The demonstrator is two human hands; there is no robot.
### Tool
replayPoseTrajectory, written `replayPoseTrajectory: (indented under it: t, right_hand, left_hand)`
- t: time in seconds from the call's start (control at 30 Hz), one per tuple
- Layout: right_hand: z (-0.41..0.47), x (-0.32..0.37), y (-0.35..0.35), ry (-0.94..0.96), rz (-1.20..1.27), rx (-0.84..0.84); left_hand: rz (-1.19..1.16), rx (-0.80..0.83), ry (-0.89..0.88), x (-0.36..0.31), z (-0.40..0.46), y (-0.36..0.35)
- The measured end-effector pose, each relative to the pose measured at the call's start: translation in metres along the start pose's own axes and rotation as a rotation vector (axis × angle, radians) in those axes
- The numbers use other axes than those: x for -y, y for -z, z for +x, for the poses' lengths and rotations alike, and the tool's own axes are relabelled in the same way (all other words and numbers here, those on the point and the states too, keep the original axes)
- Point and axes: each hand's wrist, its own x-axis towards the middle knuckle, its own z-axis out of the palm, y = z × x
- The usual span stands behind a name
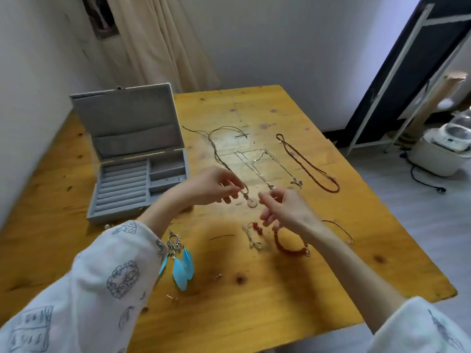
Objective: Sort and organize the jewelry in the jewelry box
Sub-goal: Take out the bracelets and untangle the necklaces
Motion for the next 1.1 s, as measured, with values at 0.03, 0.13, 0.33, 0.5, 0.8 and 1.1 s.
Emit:
replayPoseTrajectory:
  t: [0.03, 0.13, 0.33, 0.5, 0.8, 1.1]
  right_hand:
    - [0.007, 0.009, -0.012, 0.046, -0.003, 0.02]
    - [0.027, 0.033, -0.047, 0.186, -0.073, 0.079]
    - [0.067, 0.062, -0.093, 0.392, -0.354, 0.076]
    - [0.091, 0.074, -0.11, 0.447, -0.583, 0.06]
    - [0.1, 0.085, -0.139, 0.494, -1.05, 0.011]
    - [0.105, 0.077, -0.139, 0.408, -0.821, 0.013]
  left_hand:
    - [0.006, -0.035, 0.009, 0.009, -0.006, 0.008]
    - [0.075, -0.199, 0.051, 0.044, -0.025, 0.029]
    - [0.181, -0.45, 0.184, 0.115, -0.046, 0.054]
    - [0.274, -0.43, 0.179, 0.134, -0.04, 0.053]
    - [0.57, -0.358, 0.111, 0.128, -0.028, 0.049]
    - [0.623, -0.319, 0.03, 0.139, -0.025, 0.048]
